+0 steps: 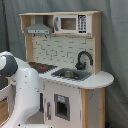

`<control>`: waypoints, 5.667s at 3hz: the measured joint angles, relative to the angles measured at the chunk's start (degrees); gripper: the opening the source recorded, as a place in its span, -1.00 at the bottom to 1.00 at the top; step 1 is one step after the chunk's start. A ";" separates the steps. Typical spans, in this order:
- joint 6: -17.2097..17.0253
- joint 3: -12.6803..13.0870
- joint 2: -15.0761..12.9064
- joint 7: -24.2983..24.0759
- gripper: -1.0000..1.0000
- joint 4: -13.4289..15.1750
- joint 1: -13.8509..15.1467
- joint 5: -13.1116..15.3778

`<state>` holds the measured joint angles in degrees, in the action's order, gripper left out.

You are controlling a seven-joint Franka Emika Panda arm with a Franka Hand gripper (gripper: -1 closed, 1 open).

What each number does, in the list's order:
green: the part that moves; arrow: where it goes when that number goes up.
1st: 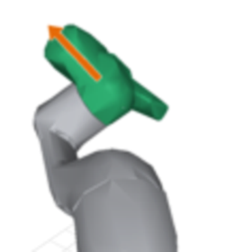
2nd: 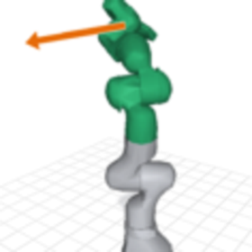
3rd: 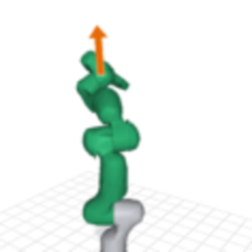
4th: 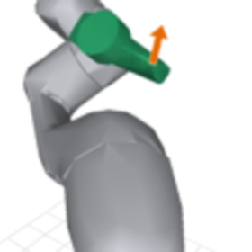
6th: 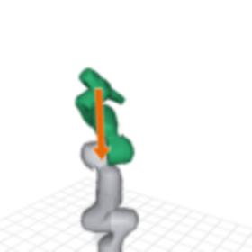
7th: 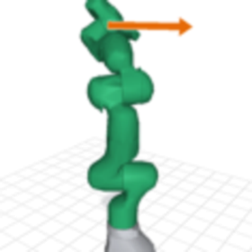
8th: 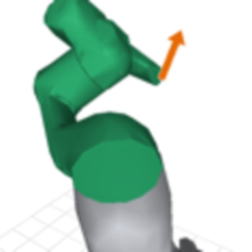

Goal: Play with the kitchen

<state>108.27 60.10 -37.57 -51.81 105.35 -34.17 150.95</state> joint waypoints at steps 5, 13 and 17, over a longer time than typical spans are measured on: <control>-13.76 -4.68 -7.08 8.08 1.00 -9.73 -11.22 -0.76; -48.50 -3.22 -17.30 -4.94 1.00 -10.57 -18.41 -19.20; -53.28 -1.49 -18.90 -18.43 1.00 -7.50 -11.98 -35.14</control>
<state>54.99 58.61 -56.48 -70.24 97.86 -46.15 115.82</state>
